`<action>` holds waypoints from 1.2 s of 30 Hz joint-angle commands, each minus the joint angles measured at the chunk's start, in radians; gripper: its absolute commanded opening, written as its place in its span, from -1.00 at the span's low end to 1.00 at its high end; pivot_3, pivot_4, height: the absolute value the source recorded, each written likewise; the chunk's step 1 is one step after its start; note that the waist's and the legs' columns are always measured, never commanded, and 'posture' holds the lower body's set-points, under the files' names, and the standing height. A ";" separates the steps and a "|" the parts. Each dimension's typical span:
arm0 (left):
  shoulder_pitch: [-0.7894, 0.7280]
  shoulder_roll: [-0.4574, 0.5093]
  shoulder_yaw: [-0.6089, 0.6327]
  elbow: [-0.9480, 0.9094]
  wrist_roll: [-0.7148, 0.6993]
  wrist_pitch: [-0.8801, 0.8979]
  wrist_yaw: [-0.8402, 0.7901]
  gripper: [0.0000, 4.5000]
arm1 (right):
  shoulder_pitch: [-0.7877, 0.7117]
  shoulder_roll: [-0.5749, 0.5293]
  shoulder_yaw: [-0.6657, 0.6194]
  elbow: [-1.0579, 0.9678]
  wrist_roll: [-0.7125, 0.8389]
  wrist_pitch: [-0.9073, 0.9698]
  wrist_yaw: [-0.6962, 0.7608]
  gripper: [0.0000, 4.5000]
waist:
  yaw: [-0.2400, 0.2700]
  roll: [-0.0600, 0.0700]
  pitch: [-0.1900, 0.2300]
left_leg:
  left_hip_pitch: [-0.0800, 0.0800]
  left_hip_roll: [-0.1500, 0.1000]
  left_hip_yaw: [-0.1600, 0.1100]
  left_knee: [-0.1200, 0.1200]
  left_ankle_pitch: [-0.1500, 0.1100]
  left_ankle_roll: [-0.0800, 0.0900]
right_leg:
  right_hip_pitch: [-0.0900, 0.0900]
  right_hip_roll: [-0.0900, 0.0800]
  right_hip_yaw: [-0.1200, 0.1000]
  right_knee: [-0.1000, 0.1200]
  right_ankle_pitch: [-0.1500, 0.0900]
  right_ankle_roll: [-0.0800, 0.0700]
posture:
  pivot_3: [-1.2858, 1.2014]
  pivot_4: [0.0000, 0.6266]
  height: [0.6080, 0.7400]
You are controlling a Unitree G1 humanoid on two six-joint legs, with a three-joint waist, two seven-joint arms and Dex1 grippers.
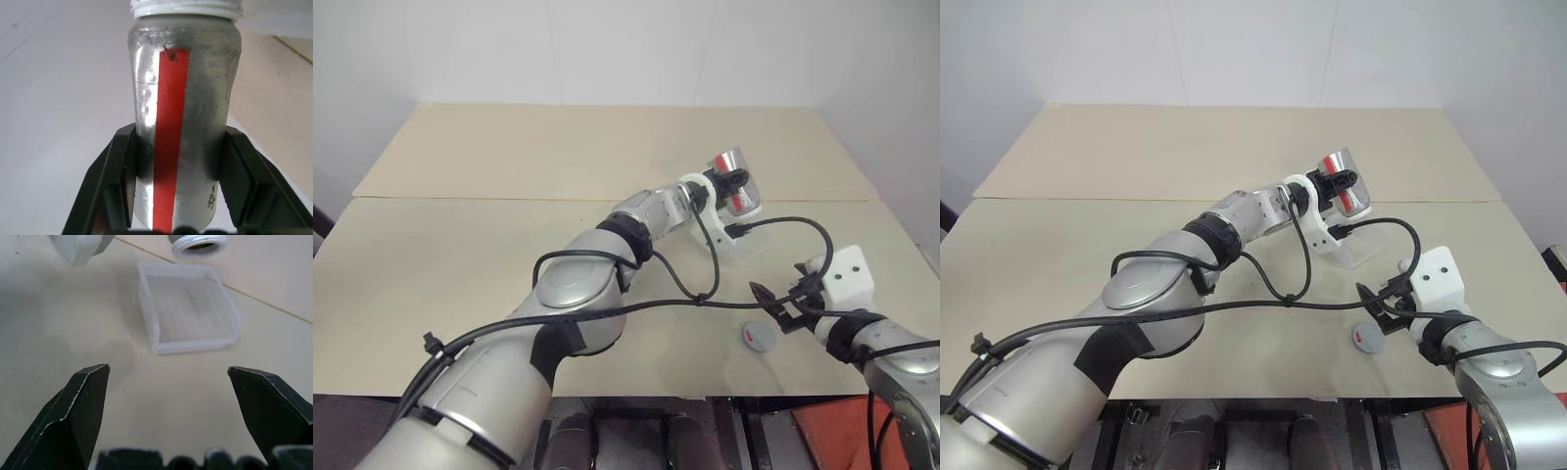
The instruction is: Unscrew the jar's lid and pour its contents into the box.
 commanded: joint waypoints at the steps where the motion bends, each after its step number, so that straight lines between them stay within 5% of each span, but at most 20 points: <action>1: -0.047 -0.006 0.016 0.002 -0.003 0.020 -0.009 -0.10 | -0.007 0.008 -0.046 -0.053 0.000 0.008 -0.017 0.99 | 0.000 0.000 0.000 | 0.000 0.000 0.000 0.000 0.000 0.000 | 0.000 0.000 0.000 0.000 0.000 0.000 | 0.03 -0.52 1.00; 7: -0.043 0.001 0.082 0.001 -0.043 0.021 -0.038 -0.10 | -0.002 0.008 -0.048 -0.044 -0.001 0.002 -0.016 0.99 | 0.000 0.000 0.000 | 0.000 0.000 0.000 0.000 0.000 0.000 | 0.000 0.000 0.000 0.001 0.000 0.000 | 0.03 -0.52 1.00; 16: 0.050 -0.019 0.752 -0.027 -0.657 0.078 -0.413 -0.10 | -0.016 -0.014 -0.020 -0.002 -0.025 -0.021 -0.004 0.99 | -0.002 0.001 0.000 | 0.000 0.000 0.000 0.001 0.000 0.000 | 0.000 0.000 0.000 0.003 0.000 0.000 | 0.03 -0.52 1.00; 25: 0.126 0.006 1.191 -0.080 -1.085 0.108 -0.689 -0.10 | -0.041 -0.022 -0.003 0.032 -0.028 -0.045 0.021 0.99 | -0.002 0.001 -0.001 | 0.001 0.000 -0.001 0.003 0.000 0.000 | 0.001 0.000 0.000 0.004 0.000 0.000 | 0.03 -0.52 1.00; 30: 0.209 0.050 1.281 -0.132 -1.201 0.110 -0.790 -0.10 | -0.073 -0.030 0.029 0.061 -0.036 -0.067 0.047 0.99 | -0.008 0.001 -0.001 | 0.003 0.000 -0.001 0.004 0.000 0.000 | 0.002 0.000 0.000 0.005 0.000 0.000 | 0.03 -0.52 1.00; 36: 0.391 0.093 1.239 -0.256 -1.184 0.002 -0.731 -0.10 | -0.156 -0.015 0.099 0.145 -0.051 -0.105 0.066 0.99 | -0.015 0.001 -0.001 | 0.006 0.000 -0.001 0.004 0.000 0.000 | 0.004 0.000 0.000 0.007 0.000 0.000 | 0.03 -0.52 1.00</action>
